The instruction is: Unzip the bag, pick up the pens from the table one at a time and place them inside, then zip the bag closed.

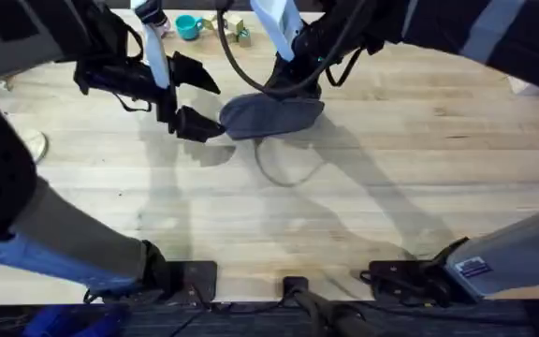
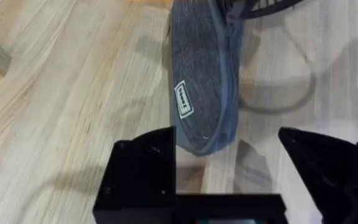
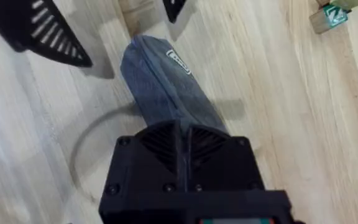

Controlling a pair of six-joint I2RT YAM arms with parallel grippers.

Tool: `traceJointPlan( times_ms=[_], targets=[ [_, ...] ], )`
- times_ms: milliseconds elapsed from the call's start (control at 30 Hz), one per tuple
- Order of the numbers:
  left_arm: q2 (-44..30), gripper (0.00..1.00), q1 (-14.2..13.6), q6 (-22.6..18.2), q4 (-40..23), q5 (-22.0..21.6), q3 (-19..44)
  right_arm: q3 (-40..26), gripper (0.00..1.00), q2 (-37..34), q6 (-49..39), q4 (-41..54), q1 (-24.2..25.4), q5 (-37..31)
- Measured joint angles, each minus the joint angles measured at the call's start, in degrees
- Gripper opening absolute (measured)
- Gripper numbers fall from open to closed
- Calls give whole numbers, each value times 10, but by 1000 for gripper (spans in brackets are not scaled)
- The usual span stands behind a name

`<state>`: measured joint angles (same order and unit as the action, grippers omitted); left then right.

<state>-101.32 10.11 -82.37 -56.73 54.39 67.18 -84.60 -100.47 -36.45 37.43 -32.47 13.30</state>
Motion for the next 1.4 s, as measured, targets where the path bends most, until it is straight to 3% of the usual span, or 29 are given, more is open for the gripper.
traceJointPlan(
  times_ms=[300, 633, 700, 733, 867, 900, 1400],
  targets=[
    [-29, 994, 0, -4, 38, 43, 0, 0, 31, 0, 0, 0, 0, 0],
    [-29, 991, -23, -3, 58, 47, 0, 0, 31, 0, 0, 0, -1, 0],
    [-29, 856, -28, 2, 61, 47, 0, 0, 31, 0, 0, -1, -2, 0],
    [-29, 742, -29, 3, 64, 47, 0, 0, 31, 0, 0, -1, -3, 0],
    [-29, 126, -30, 23, 76, 47, 0, 0, 31, 0, 0, -9, -8, -3],
    [-29, 72, -30, 25, 82, 46, -1, 0, 31, 0, 0, -11, -8, -2],
    [-29, 44, -32, 41, 87, 48, -1, 0, 31, 0, 0, 6, 21, 6]
  ],
)
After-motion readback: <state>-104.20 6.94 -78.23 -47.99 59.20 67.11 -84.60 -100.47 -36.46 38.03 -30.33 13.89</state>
